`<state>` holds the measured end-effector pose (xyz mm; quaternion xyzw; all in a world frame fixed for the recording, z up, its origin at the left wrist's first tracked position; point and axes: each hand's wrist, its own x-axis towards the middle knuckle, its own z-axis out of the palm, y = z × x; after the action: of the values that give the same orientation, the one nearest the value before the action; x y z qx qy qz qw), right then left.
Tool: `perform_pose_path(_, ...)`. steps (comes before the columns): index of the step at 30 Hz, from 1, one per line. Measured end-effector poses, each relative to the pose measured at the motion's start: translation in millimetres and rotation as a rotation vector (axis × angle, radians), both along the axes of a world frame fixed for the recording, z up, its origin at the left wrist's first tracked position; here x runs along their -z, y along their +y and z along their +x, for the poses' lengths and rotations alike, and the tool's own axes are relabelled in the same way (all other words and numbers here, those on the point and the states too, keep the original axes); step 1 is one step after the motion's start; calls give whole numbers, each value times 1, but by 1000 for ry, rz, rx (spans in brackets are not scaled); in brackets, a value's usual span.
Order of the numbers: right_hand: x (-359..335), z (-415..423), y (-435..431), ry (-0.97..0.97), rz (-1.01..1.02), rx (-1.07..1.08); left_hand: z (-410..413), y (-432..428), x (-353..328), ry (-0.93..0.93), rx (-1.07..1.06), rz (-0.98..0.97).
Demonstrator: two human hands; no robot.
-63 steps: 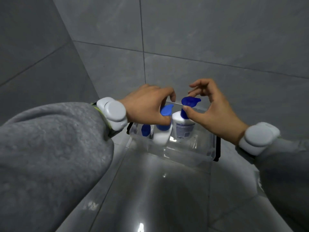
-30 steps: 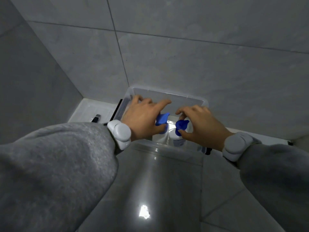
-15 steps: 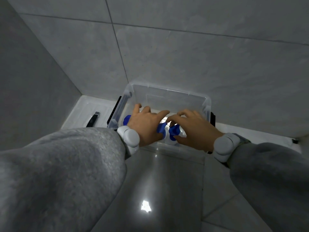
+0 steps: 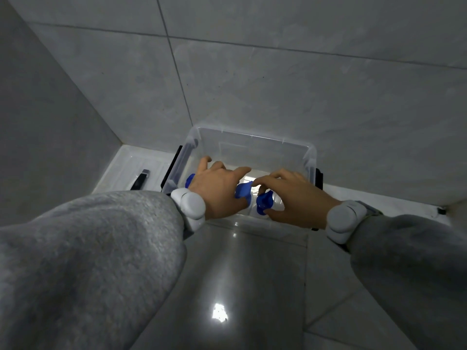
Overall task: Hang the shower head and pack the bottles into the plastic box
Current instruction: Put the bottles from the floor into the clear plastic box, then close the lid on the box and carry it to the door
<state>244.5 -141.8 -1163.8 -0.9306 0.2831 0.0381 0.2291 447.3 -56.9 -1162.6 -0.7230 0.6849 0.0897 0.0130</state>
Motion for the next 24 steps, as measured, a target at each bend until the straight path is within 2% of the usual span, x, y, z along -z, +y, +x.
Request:
perform_pose_path(6,-5,0,1,-101,-4,65,8,8,-11,57,-15,-90)
perform_pose_path(9,-4,3,4,-171,-94,62,17,15,-19,139,-49,-182)
perform_pose_path(12,-5,14,7,-212,-147,54,36,25,-24,108,-69,-245)
perform_pose_path(16,-8,41,16,-208,-120,60,66,44,-21,14,-96,-240)
perform_pose_path(24,-7,93,36,-203,-96,25,113,73,-12,-4,-200,-160)
